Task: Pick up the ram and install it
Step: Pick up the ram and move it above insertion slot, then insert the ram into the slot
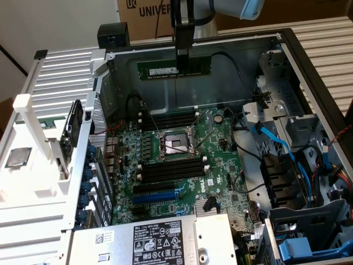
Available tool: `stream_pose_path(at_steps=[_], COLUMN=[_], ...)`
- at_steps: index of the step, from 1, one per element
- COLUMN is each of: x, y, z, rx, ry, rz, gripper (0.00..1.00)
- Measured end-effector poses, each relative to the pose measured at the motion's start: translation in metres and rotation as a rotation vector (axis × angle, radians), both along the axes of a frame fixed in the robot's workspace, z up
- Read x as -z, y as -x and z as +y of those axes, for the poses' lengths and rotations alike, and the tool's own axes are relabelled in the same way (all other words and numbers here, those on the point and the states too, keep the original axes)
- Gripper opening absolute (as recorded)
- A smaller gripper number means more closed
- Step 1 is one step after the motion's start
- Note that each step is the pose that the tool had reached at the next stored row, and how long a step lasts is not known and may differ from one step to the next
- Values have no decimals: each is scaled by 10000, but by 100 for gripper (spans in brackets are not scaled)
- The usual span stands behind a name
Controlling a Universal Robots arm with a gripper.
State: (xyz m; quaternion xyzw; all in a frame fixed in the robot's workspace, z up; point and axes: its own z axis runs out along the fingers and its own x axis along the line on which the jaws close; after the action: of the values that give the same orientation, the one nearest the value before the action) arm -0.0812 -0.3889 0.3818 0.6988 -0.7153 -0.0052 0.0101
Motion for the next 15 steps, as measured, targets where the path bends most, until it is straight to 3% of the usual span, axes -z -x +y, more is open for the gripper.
stream_pose_path(at_steps=[15], x=[15], y=[-4], z=[0], rx=[1], ry=[1], rz=[3], gripper=[13])
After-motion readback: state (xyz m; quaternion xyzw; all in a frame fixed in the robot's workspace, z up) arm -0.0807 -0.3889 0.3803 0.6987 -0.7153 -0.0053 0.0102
